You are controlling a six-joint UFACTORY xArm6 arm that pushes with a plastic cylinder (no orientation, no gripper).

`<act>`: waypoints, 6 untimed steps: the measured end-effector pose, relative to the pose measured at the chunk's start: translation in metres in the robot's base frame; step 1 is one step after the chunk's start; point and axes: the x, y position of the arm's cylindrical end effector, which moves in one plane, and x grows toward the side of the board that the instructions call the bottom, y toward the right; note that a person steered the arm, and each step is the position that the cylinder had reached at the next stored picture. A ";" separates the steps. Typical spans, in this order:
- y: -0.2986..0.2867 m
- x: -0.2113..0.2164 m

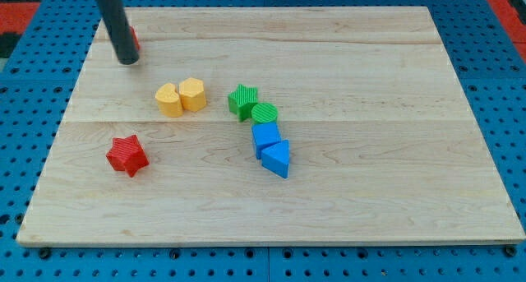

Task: Place your arm to the left of red circle

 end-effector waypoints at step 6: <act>-0.074 -0.008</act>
